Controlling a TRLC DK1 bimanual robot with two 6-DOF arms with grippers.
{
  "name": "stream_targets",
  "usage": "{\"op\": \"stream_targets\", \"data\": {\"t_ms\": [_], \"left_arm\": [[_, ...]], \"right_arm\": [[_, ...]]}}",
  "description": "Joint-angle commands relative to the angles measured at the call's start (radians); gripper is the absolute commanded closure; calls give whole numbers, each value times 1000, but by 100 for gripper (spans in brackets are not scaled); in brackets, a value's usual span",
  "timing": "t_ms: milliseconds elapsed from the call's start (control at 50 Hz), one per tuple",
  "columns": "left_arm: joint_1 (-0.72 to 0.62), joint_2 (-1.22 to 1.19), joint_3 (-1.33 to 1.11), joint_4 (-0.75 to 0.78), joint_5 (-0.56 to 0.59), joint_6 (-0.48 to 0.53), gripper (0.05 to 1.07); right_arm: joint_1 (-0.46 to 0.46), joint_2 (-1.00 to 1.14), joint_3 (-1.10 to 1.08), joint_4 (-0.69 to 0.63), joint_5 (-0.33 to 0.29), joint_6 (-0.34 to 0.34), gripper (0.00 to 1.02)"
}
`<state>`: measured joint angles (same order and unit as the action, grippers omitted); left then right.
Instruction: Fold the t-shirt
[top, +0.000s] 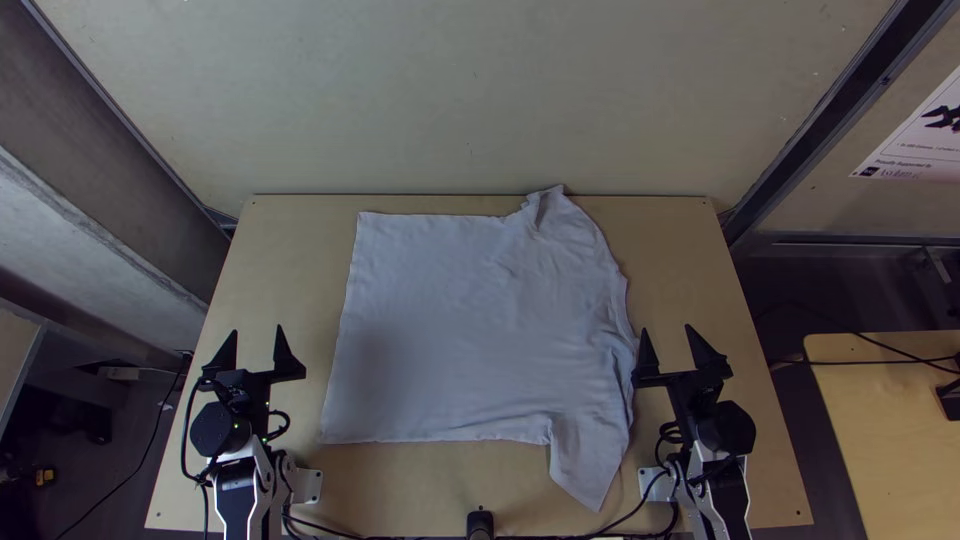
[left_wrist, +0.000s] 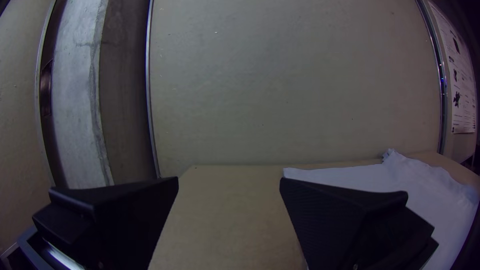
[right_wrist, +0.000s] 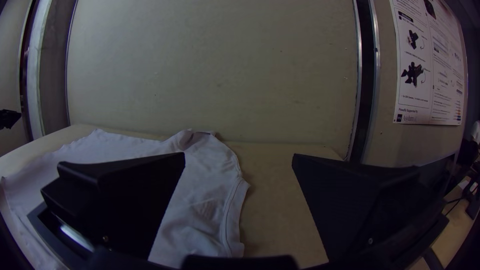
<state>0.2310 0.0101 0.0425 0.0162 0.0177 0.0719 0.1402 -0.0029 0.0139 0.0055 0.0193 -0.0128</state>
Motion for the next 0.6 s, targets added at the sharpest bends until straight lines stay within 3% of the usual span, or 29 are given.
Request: {"op": "stream_targets", "data": {"t_ms": [0,580], "left_arm": [[1,-10,-39,-25,14,2,10],[-9,-10,-39,-25,14,-6,10]], "right_arm": [[-1,0,-5,-18,16,-16,4],[-1,0,-5,-18,16,-16,4]]}}
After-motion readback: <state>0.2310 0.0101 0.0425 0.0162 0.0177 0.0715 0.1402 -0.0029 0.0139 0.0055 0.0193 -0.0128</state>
